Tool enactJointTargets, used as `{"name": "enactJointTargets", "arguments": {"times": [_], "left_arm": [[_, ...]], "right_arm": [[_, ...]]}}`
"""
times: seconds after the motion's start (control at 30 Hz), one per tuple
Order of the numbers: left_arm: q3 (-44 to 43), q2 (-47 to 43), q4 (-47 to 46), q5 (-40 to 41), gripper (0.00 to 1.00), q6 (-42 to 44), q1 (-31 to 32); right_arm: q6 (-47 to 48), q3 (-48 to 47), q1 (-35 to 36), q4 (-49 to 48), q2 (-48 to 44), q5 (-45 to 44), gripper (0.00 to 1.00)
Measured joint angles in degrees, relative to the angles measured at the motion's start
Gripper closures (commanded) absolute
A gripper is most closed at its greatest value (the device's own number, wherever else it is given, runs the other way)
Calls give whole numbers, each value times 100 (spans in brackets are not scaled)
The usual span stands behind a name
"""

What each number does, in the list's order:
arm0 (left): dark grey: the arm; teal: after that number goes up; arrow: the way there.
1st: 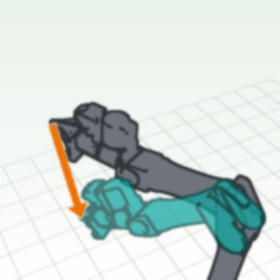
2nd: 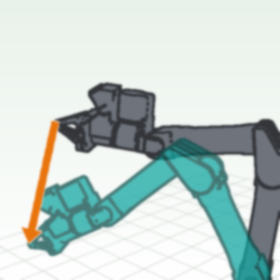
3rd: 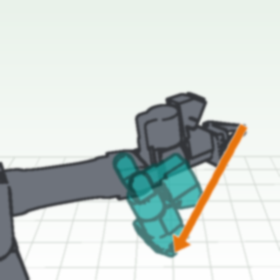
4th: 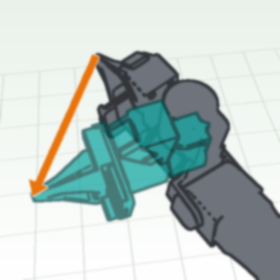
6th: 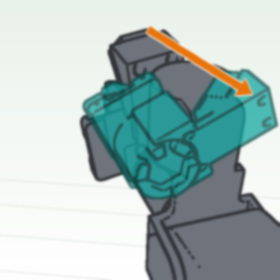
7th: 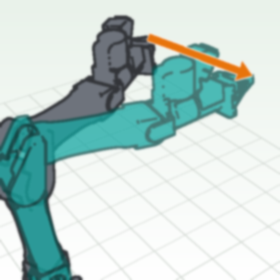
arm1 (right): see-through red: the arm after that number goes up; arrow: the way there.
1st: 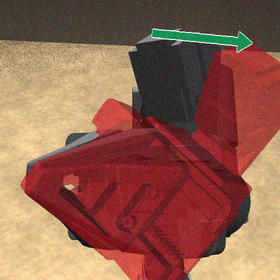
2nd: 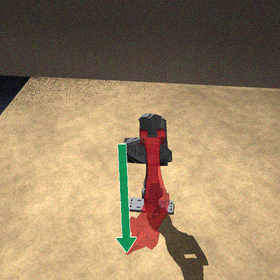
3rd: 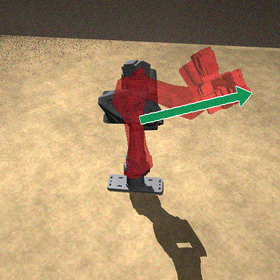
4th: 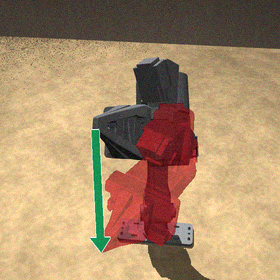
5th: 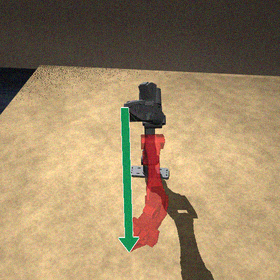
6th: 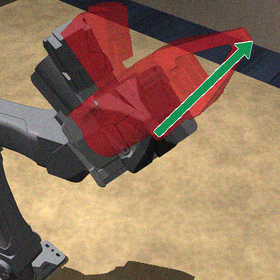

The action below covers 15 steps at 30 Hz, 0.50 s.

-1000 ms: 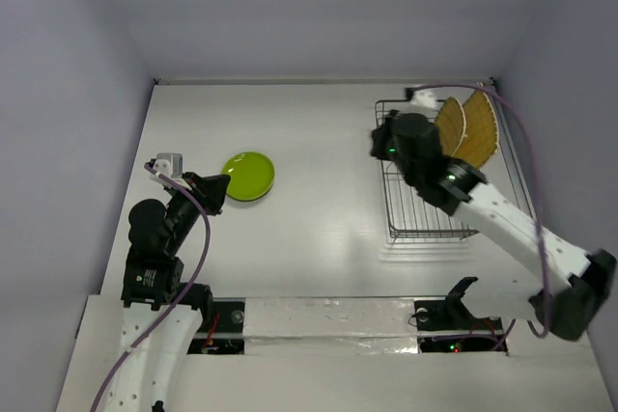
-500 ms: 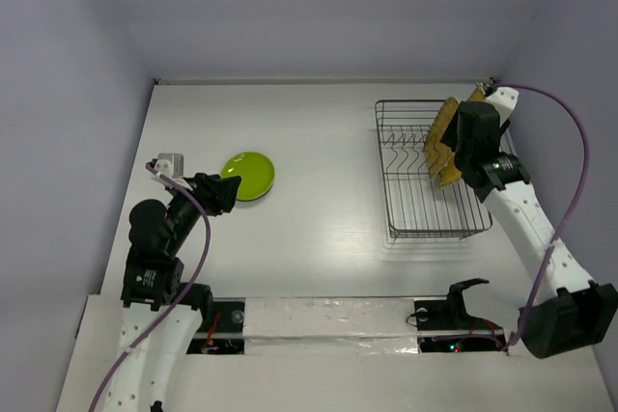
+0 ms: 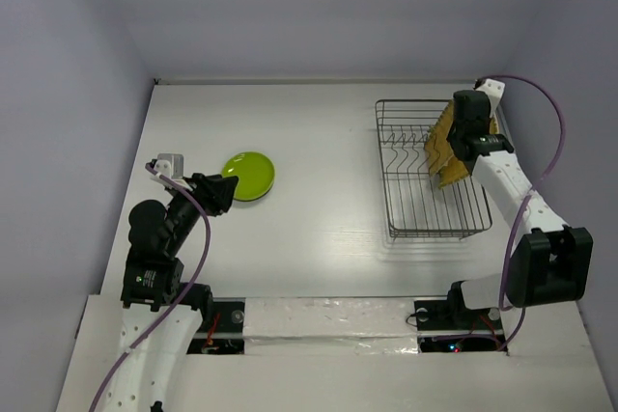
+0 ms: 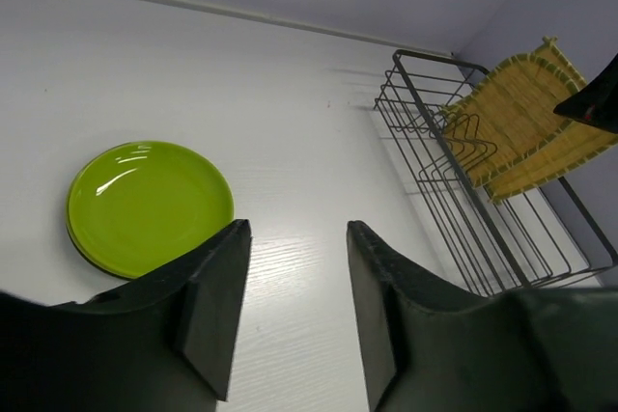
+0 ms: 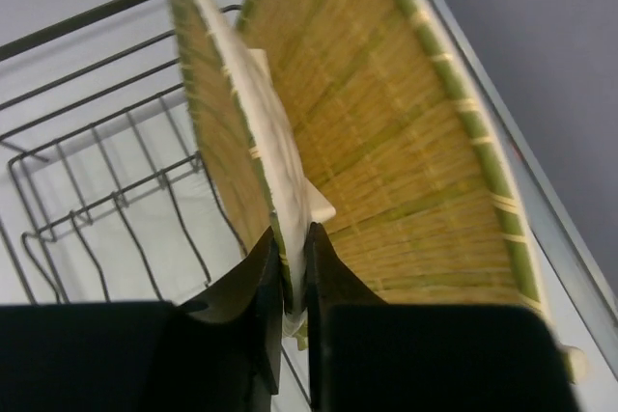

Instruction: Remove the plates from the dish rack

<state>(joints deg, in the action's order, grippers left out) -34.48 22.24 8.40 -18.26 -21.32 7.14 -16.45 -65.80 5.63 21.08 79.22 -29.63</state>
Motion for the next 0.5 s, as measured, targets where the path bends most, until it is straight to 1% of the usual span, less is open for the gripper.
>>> {"name": "enactJointTargets", "arguments": {"times": [0.03,0.07,0.13,0.17,0.2,0.37,0.4,0.43,0.5], "left_arm": [[0,0,0,0,63,4,4],[0,-2,0,-2,71,4,17],[0,-2,0,-13,82,7,42],[0,-4,0,-11,97,7,44],[0,-4,0,-7,100,-11,52],[0,-4,2,35,100,4,63],[0,-4,2,35,98,4,63],[0,-4,2,44,82,7,63],[0,-4,4,66,67,-2,63]], "right_arm": [[92,0,0,4,2,-4,98],[170,0,0,0,-15,-4,100],[203,2,0,9,-37,-4,100],[212,2,0,17,-46,0,100],[219,2,0,33,-52,4,100],[295,0,0,168,-157,59,100],[319,0,0,216,-192,74,100],[343,-7,0,291,-236,92,100],[385,-46,7,468,-317,98,100]]}}
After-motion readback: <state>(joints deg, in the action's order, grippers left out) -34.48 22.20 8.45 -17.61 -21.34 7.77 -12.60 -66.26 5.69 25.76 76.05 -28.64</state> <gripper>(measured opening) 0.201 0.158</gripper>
